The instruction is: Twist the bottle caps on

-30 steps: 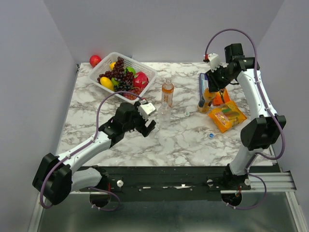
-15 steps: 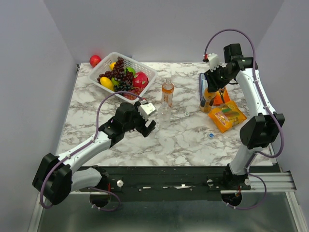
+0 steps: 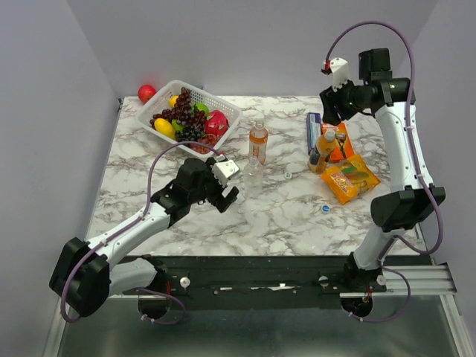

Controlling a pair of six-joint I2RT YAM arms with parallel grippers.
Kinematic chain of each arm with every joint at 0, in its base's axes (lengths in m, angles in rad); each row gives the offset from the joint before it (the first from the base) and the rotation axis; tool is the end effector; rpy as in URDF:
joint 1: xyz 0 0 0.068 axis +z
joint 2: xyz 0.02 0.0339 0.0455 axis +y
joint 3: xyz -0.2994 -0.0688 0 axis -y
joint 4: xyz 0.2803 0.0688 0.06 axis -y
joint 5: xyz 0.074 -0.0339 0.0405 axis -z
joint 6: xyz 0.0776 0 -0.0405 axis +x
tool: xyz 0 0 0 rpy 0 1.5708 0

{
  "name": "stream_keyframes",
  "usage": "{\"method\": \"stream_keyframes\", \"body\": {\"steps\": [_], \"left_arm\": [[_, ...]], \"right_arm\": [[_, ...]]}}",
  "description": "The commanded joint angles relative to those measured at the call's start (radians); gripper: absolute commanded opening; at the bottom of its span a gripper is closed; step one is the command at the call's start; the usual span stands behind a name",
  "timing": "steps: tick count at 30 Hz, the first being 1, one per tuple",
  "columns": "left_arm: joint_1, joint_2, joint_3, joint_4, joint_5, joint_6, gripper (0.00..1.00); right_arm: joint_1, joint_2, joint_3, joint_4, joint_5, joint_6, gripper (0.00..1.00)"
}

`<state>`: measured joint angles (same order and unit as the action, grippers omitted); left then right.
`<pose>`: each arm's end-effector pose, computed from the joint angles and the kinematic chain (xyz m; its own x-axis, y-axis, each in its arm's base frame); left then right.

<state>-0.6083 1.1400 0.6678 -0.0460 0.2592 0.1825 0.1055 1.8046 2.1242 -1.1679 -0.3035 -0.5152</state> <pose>0.2359 -0.1885 0.2377 -0.2663 0.3992 -0.8773 0.7967 0.6035 0.0328 0.4297 0.0688 0.4387 -0.5028 -0.5261 -0.6859 -0.6260 0.7688 -0.1307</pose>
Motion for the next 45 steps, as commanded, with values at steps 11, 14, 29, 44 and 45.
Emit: {"method": "stream_keyframes", "body": {"steps": [11,14,29,44,45], "left_arm": [[0.130,-0.186,-0.010,-0.146,0.006,-0.031,0.99],[0.166,-0.216,-0.013,-0.178,0.011,-0.026,0.99],[0.283,-0.270,-0.016,-0.180,0.066,-0.032,0.99],[0.257,-0.148,-0.014,-0.012,0.253,-0.025,0.99],[0.249,-0.140,-0.014,0.017,0.259,-0.025,0.99]], "right_arm": [[0.345,-0.192,-0.336,0.169,-0.296,-0.043,0.64],[0.407,-0.169,-0.349,0.250,-0.313,-0.006,0.64],[0.510,0.015,-0.296,0.287,-0.270,0.034,0.67],[0.523,-0.004,-0.395,0.332,-0.146,0.037,0.42],[0.523,-0.005,-0.383,0.332,-0.148,0.035,0.33]]}}
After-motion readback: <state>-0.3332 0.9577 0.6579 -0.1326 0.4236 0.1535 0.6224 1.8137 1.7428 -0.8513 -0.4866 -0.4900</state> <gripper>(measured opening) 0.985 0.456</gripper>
